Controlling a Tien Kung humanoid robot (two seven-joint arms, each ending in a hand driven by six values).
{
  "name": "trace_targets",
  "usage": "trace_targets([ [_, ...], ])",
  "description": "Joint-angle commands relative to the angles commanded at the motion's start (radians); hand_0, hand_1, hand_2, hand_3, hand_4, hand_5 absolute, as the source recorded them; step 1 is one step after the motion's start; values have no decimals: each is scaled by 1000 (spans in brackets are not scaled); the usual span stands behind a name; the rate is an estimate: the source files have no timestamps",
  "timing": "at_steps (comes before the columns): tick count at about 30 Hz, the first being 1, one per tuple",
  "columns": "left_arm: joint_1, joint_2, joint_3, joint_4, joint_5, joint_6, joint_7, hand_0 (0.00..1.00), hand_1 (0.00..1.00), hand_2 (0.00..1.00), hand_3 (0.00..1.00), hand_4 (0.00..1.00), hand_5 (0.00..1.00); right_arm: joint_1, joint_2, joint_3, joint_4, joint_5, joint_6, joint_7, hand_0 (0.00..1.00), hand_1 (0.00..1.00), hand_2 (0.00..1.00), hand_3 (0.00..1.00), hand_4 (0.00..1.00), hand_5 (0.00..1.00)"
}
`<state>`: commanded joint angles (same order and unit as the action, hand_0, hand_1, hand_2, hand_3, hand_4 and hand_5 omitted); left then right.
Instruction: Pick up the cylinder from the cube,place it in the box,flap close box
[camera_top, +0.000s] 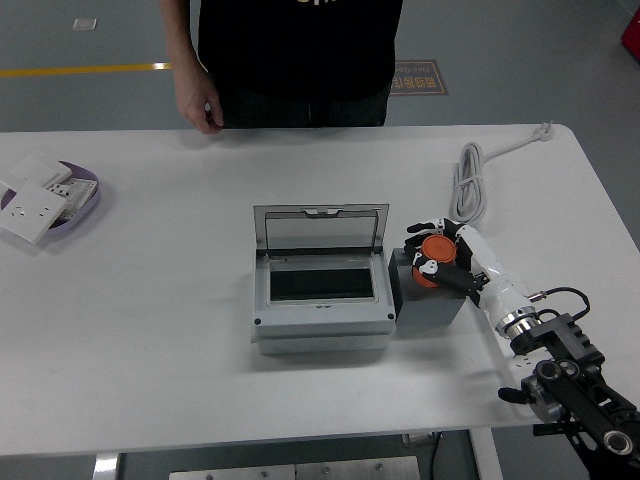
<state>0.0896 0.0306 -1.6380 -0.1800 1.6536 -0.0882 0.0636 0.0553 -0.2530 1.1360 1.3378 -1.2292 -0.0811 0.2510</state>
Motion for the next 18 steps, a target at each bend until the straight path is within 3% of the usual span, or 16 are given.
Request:
trace_targets([
  [4, 0, 0, 2, 0, -3, 1, -1, 609, 646, 610, 669, 682, 104, 2, -3, -4, 0, 11, -6, 1, 644, 583, 504, 526, 317, 2],
  [5, 0, 0, 2, 0, -4, 1, -1, 608, 647, 610, 669, 682, 103, 2, -4, -5, 1, 13, -8, 1, 590, 567, 483, 502, 3, 2],
  [10, 1, 1, 0, 0, -5, 2, 0, 608, 647, 610, 669, 682, 103, 2, -5, -3, 2, 23, -18, 4, 590, 567, 483, 502, 3, 2],
  [11, 2, 1, 0, 0, -5, 2, 0, 608, 646, 610, 669, 683, 102, 2, -5, -2, 2, 25, -21, 6, 517, 529, 466, 430, 2, 2],
  [16, 5, 2, 0, 0, -10, 4, 0, 608, 646, 610, 669, 683, 102, 8, -6, 12, 6, 43, -34, 17, 517, 529, 466, 430, 2, 2],
  [17, 7, 2, -1, 0, -10, 4, 0, 608, 647, 611, 669, 685, 102, 12, -6, 16, 9, 46, -36, 20, 470, 486, 454, 321, 2, 2],
  [18, 8, 2, -1, 0, -10, 4, 1, 608, 647, 611, 669, 685, 102, 15, -5, 19, 11, 47, -38, 21, 470, 486, 454, 321, 2, 2],
])
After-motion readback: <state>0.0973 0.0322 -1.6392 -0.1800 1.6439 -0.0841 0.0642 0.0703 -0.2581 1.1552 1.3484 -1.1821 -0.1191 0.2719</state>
